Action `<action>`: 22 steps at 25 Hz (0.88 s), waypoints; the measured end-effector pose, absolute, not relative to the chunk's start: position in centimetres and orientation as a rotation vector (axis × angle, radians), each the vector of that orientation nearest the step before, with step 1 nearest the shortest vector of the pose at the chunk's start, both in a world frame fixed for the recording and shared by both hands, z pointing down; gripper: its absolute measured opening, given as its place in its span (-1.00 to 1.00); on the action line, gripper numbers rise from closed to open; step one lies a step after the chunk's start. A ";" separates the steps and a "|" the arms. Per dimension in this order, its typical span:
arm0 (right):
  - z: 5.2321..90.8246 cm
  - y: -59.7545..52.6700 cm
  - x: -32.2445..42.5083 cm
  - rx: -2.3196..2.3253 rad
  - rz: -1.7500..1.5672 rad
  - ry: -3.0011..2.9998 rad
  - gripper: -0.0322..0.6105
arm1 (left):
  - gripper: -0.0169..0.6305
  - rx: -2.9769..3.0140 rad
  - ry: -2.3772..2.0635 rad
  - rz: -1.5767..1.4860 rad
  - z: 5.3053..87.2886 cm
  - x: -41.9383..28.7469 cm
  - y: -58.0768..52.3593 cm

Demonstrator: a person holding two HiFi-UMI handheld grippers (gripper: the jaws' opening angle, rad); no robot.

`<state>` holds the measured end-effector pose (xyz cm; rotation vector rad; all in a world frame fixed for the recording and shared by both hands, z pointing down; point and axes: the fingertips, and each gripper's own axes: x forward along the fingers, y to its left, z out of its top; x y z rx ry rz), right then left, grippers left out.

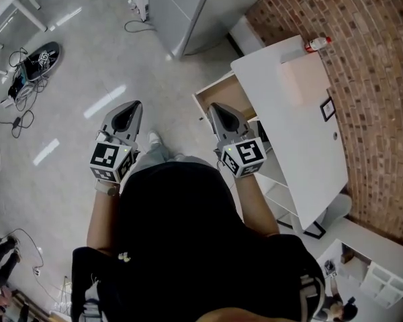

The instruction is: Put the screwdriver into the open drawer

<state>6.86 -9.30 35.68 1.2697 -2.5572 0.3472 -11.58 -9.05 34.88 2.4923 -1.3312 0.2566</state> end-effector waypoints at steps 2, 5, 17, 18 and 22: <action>34.6 -9.2 6.9 1.268 0.326 -2.575 -0.87 | -0.93 2.501 -1.338 0.237 33.9 -11.4 -8.9; 33.2 -8.9 6.9 1.254 0.293 -2.604 -0.87 | -0.93 2.518 -1.358 0.217 32.6 -11.2 -8.9; 31.9 -8.4 6.4 1.221 0.240 -2.640 -0.87 | -0.93 2.525 -1.406 0.075 29.2 -11.5 -8.0; 32.0 -8.4 6.4 1.216 0.233 -2.637 -0.87 | -0.93 2.524 -1.415 0.075 29.1 -11.6 -7.9; 32.0 -8.1 5.9 1.202 0.210 -2.630 -0.87 | -0.93 2.532 -1.415 0.075 28.8 -11.7 -7.6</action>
